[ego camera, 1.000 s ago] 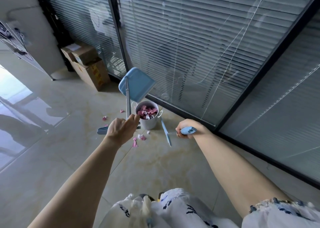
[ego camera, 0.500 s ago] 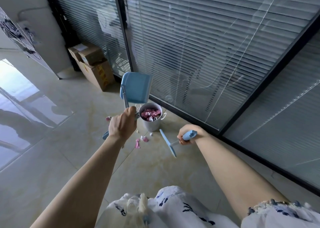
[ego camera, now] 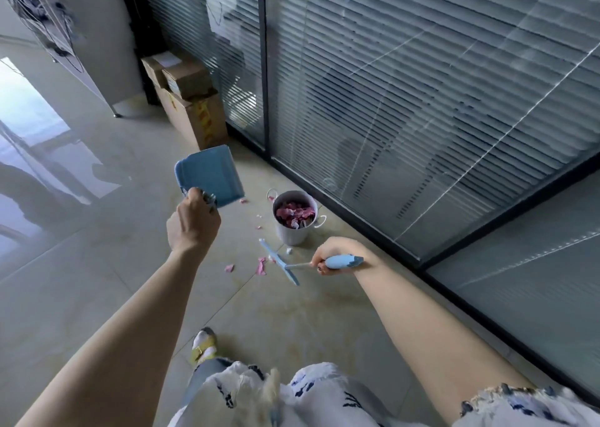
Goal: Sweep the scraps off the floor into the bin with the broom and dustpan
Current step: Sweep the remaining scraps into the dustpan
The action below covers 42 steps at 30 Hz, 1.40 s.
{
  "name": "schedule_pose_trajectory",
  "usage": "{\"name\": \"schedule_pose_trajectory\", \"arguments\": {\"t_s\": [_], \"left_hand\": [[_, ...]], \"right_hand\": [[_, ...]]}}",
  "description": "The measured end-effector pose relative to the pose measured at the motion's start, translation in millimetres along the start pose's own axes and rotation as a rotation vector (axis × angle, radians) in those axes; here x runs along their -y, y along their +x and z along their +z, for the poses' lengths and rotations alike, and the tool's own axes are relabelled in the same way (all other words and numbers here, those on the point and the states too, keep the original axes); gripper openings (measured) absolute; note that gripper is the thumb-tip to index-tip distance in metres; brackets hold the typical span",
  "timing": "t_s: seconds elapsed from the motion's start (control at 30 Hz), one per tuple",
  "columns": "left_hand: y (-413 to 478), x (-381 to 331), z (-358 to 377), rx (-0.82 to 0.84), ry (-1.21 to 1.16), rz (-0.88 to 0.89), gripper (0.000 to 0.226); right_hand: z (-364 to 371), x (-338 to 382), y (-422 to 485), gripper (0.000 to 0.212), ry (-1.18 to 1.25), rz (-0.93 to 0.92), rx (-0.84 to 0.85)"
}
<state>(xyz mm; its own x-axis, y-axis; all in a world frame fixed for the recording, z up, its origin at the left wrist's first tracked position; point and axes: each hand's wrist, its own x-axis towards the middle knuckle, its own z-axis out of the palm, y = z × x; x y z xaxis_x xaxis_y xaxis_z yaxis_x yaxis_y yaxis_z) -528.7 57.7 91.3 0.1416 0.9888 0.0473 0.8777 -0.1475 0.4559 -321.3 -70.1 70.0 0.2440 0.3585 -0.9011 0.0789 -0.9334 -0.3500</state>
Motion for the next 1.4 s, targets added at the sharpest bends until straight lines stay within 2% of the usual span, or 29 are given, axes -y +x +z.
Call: {"name": "schedule_pose_trajectory", "arguments": {"t_s": [0.17, 0.37, 0.5, 0.63, 0.87, 1.03, 1.1, 1.17, 1.23, 1.4], "left_hand": [[75.4, 50.5, -4.4, 0.049, -0.039, -0.13, 0.021], [176.8, 94.9, -20.8, 0.091, -0.077, -0.205, 0.026], [219.2, 96.9, -16.1, 0.113, -0.117, -0.239, 0.027], [266.0, 85.8, -1.6, 0.157, -0.136, -0.255, 0.028], [338.6, 63.3, 27.3, 0.154, -0.233, -0.359, 0.03], [373.8, 49.0, 51.4, 0.19, -0.244, -0.395, 0.028], [388.6, 40.7, 60.1, 0.219, -0.238, -0.396, 0.028], [403.3, 33.9, 68.7, 0.248, -0.225, -0.396, 0.028], [419.2, 28.4, 77.9, 0.272, -0.214, -0.402, 0.029], [463.7, 9.5, 91.1, 0.329, -0.209, -0.399, 0.03]], "right_hand": [[31.2, 84.6, 28.2, 0.028, 0.042, 0.001, 0.031], [73.1, 173.2, 66.5, 0.029, 0.177, -0.078, -0.114], [86.0, 207.3, 83.2, 0.029, 0.248, -0.109, -0.188], [67.8, 244.6, 108.0, 0.029, 0.295, -0.096, -0.197], [19.9, 303.8, 154.0, 0.011, 0.129, -0.085, -0.291], [-9.1, 319.9, 178.8, 0.004, 0.058, -0.059, -0.381], [-21.5, 325.8, 187.2, 0.014, 0.028, -0.026, -0.425], [-35.2, 328.4, 192.4, 0.007, 0.02, 0.013, -0.448], [-49.1, 327.1, 198.1, 0.024, 0.002, 0.061, -0.473], [-70.2, 328.0, 215.5, 0.017, -0.019, 0.183, -0.458]]}}
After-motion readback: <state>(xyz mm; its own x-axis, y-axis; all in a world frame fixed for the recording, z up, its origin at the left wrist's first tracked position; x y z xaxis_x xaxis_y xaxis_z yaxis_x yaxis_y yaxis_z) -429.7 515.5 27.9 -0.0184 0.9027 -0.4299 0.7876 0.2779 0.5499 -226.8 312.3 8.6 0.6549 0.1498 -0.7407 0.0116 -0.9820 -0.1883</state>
